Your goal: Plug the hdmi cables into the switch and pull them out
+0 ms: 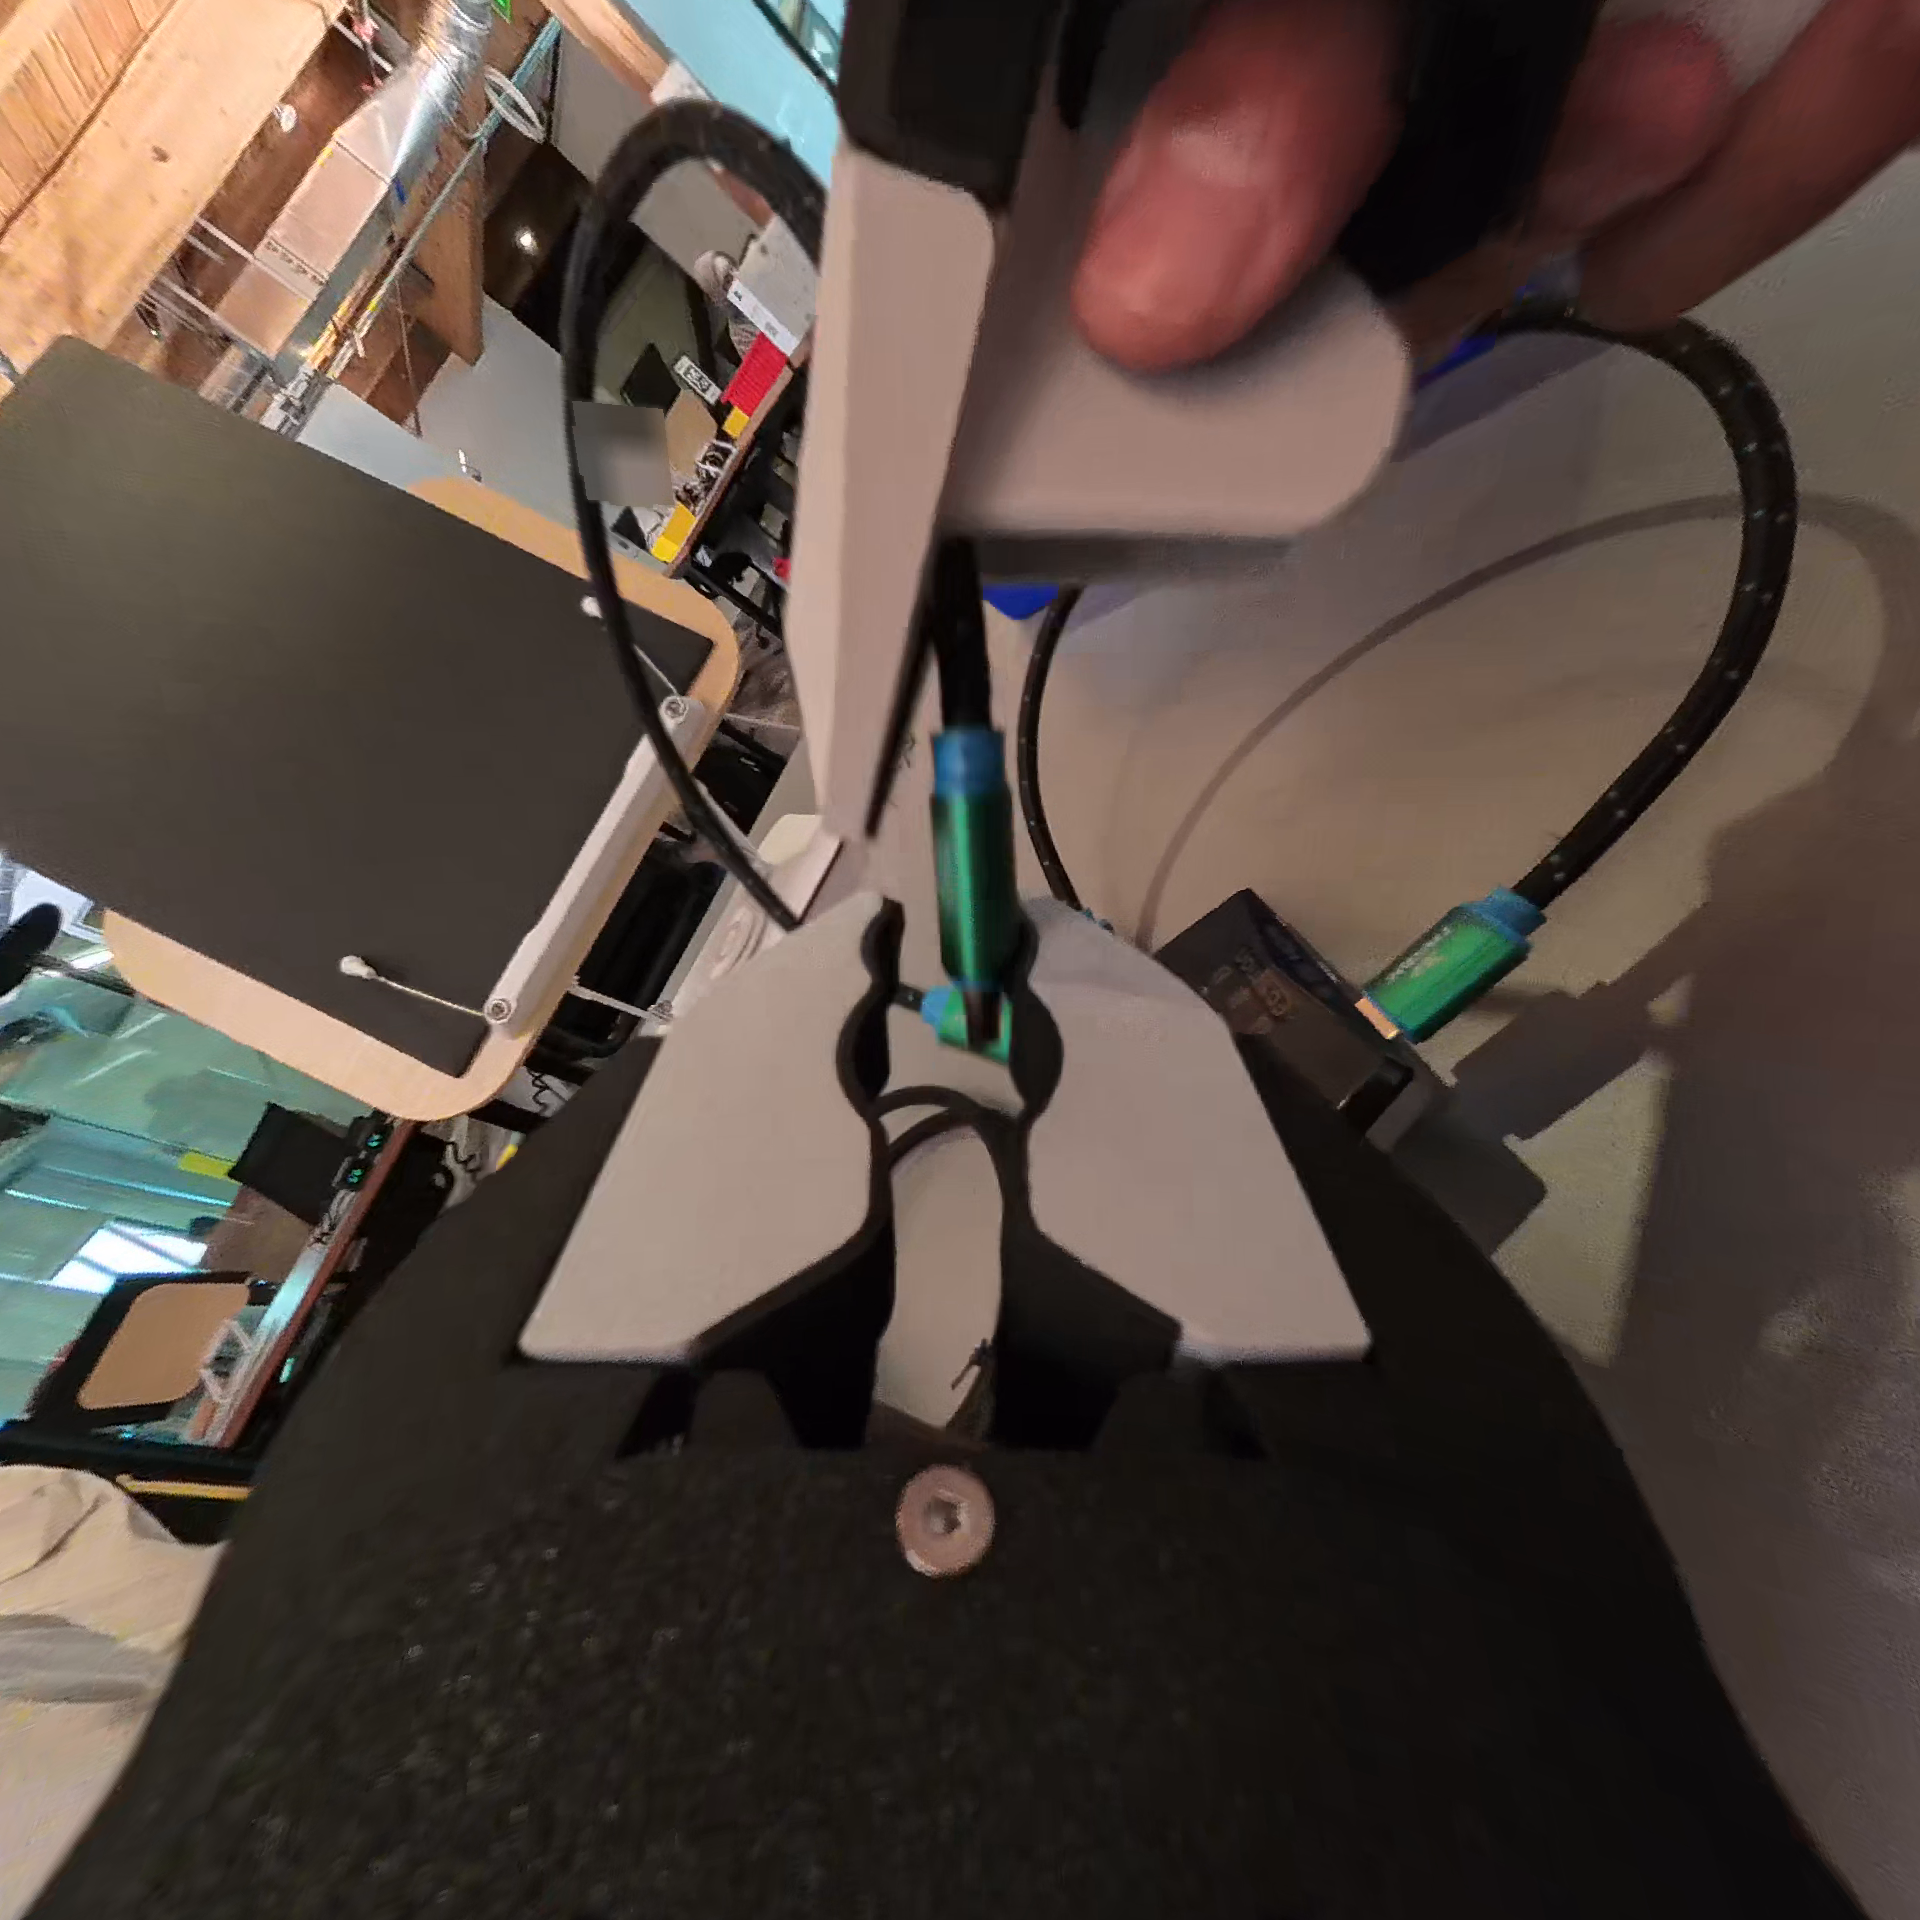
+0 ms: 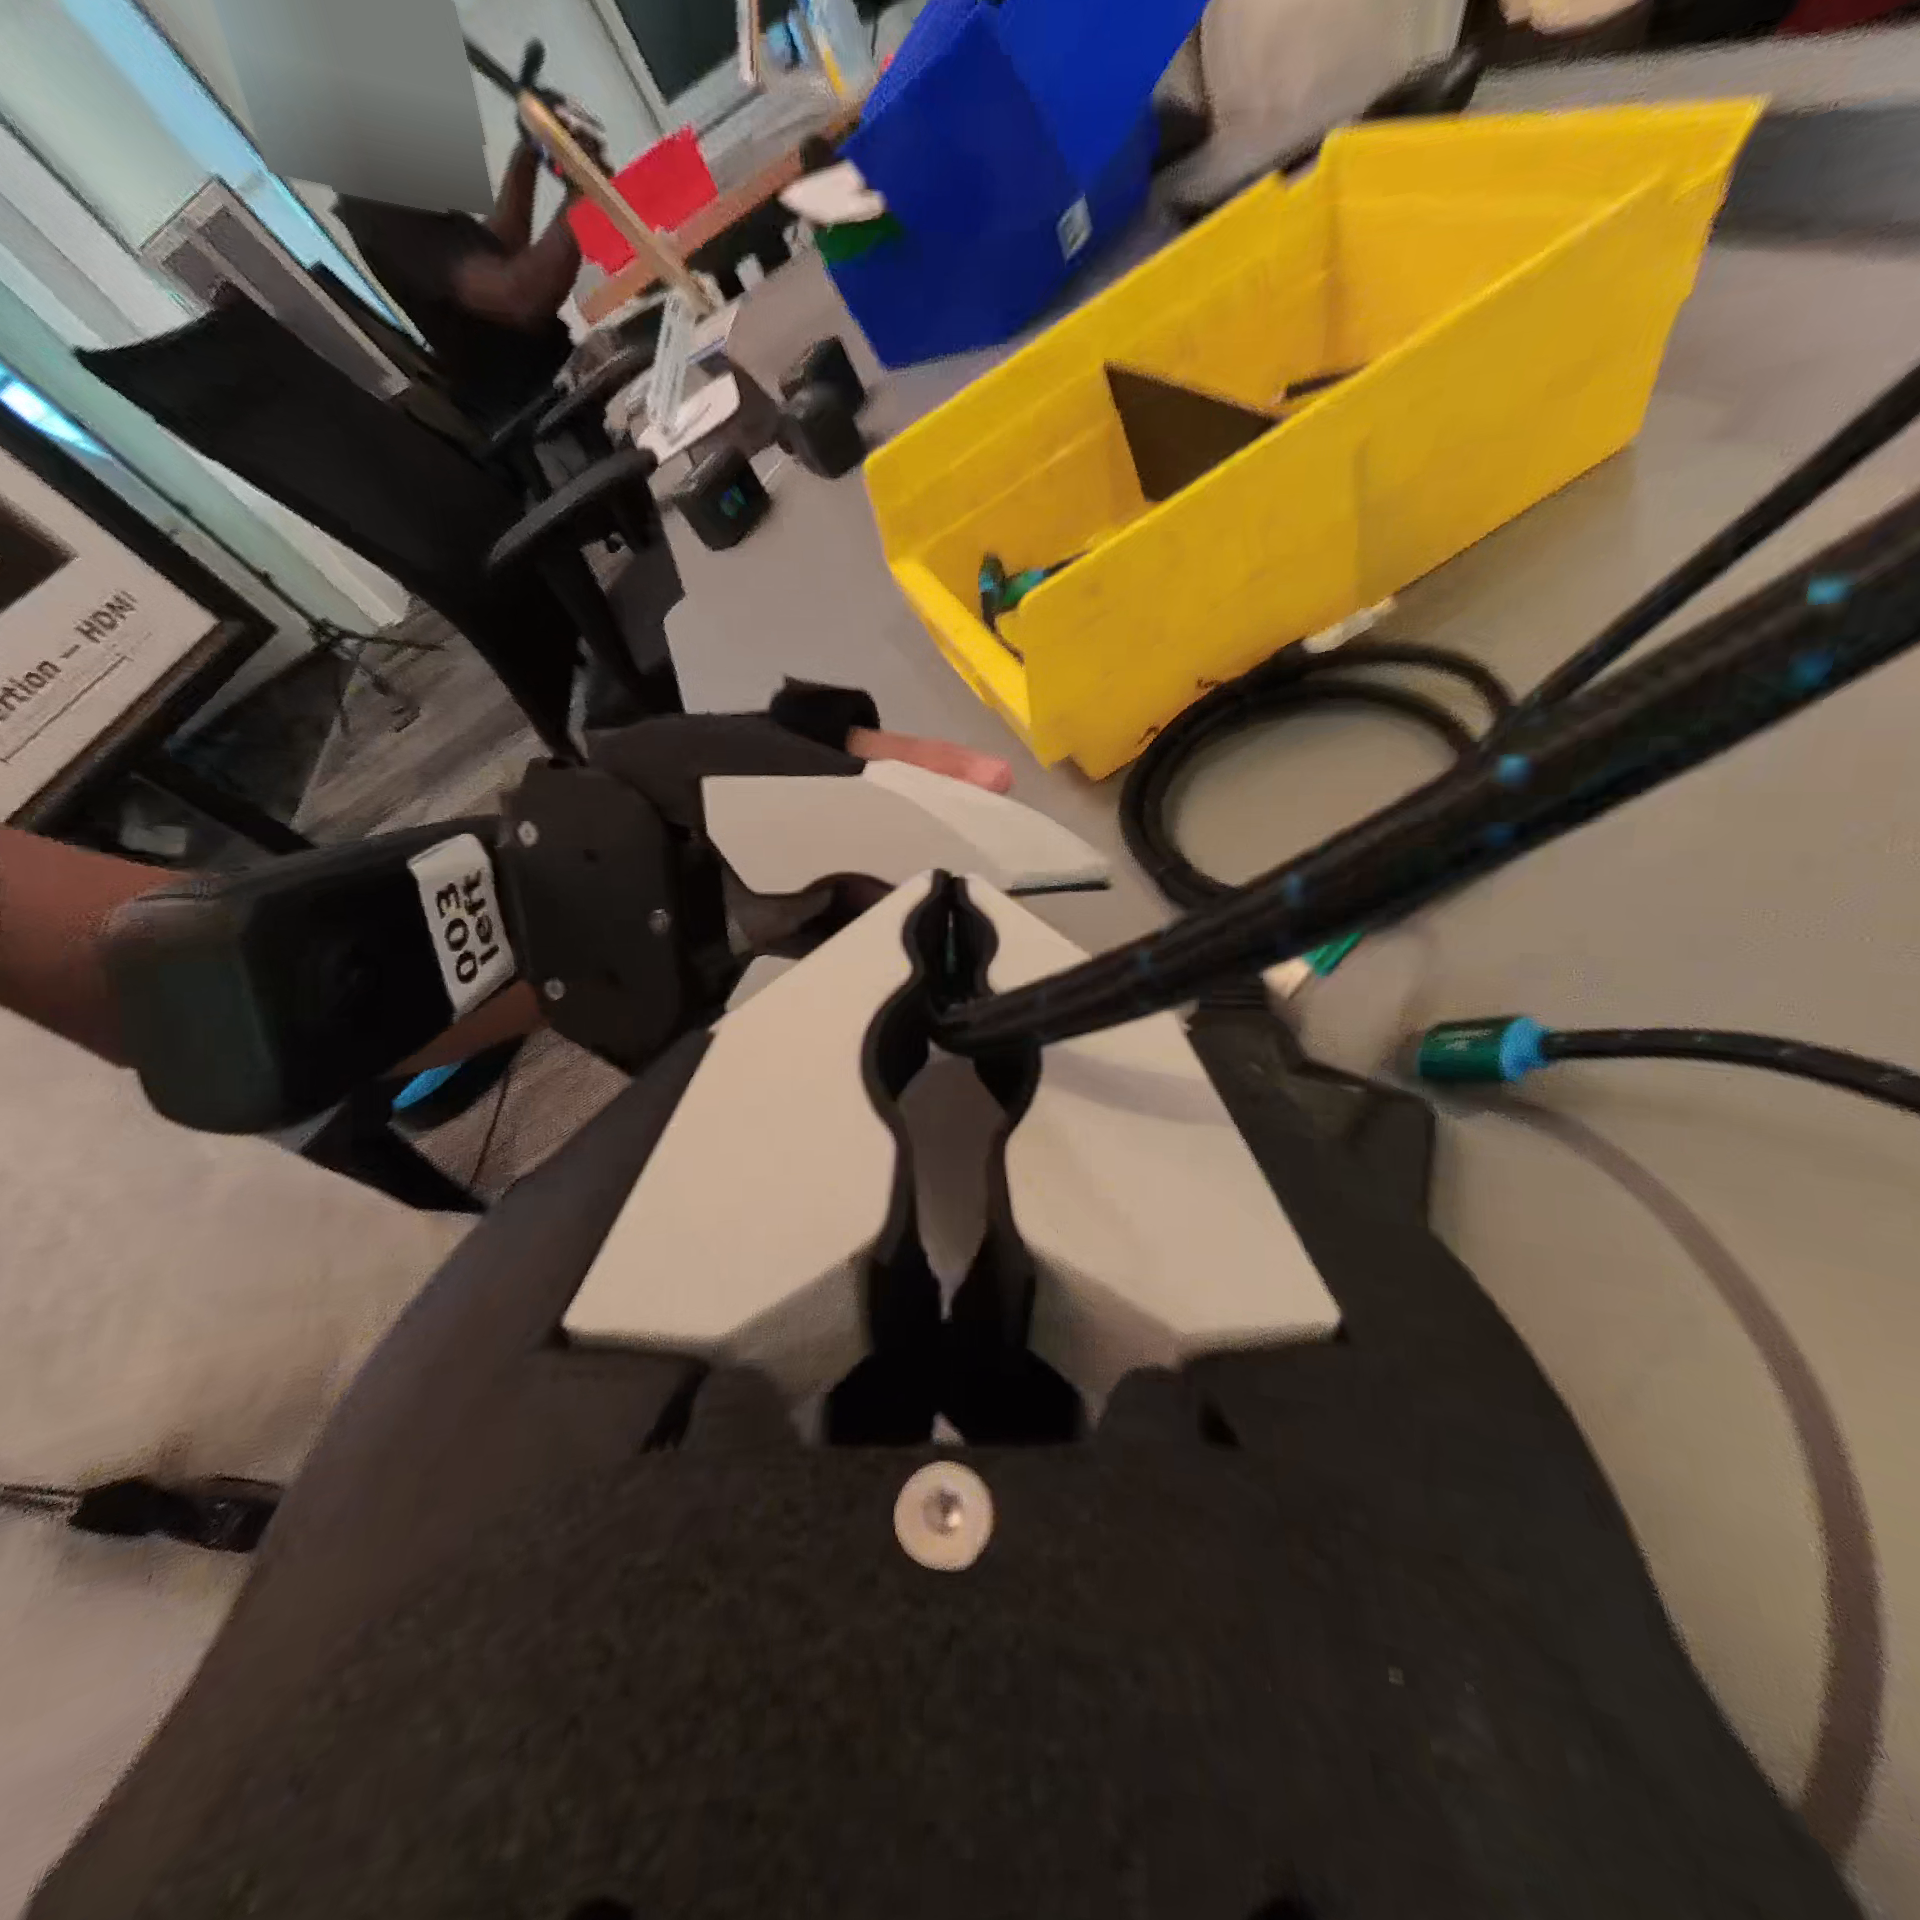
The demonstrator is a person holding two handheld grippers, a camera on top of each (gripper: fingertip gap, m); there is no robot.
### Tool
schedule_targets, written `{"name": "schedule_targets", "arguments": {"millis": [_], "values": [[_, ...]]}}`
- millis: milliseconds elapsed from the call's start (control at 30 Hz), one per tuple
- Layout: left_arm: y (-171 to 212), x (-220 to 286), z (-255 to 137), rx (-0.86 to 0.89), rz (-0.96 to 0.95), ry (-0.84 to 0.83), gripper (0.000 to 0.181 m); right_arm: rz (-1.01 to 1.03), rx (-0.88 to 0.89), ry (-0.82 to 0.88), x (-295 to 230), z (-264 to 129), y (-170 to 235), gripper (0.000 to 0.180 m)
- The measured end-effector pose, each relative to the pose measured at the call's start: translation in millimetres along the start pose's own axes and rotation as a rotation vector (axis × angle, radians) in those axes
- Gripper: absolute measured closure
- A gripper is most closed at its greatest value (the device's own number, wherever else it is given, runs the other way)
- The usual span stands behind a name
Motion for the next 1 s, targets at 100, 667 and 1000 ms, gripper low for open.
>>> {"name": "schedule_targets", "arguments": {"millis": [100,667,1000], "values": [[-0.5,5.0,-0.8,0.007,-0.032,0.008,0.162,-0.072,-0.020,0.060,2.1,-5.8,-1.2,0.180],[-6.2,10.9,-3.3,0.069,0.149,-0.092,0.168,0.168,0.007,-0.052,15.7,-12.2,23.2,0.146],[-7.9,18.8,-2.2,0.053,0.276,-0.182,0.167,0.167,0.009,-0.002,12.6,-4.9,28.8,0.159]]}}
Point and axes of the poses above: each gripper's, where its closed fingertips meet, z out along the fingers, y out of its underside, x = y × z across the jaws, the point moved 5 cm from there along -z, back along the fingers, and after that the axes turned 3 degrees about -y, right-handed, at the moved point
